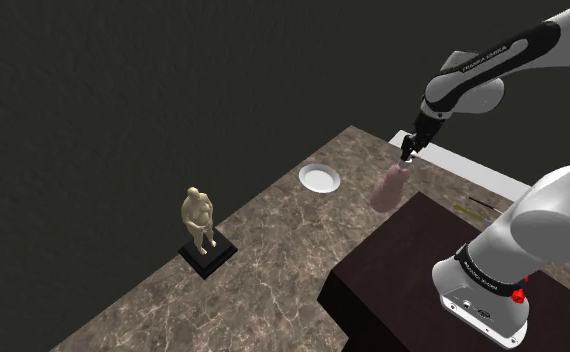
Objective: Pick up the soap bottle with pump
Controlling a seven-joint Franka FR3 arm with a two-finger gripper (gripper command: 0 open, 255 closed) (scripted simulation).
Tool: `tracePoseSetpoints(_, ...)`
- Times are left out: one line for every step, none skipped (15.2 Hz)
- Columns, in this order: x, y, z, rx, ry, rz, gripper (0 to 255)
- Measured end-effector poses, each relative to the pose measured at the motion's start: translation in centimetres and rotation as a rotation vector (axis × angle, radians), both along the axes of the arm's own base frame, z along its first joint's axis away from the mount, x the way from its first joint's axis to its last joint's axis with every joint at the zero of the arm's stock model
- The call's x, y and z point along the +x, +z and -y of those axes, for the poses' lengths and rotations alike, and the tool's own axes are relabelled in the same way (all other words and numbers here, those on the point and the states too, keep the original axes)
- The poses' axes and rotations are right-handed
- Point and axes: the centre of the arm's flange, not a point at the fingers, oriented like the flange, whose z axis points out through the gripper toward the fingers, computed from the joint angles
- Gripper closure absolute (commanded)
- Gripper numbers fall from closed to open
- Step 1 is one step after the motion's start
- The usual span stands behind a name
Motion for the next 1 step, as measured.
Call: tracePoseSetpoints(0.01, 0.31, -0.03, 0.000, 0.000, 0.000, 255)
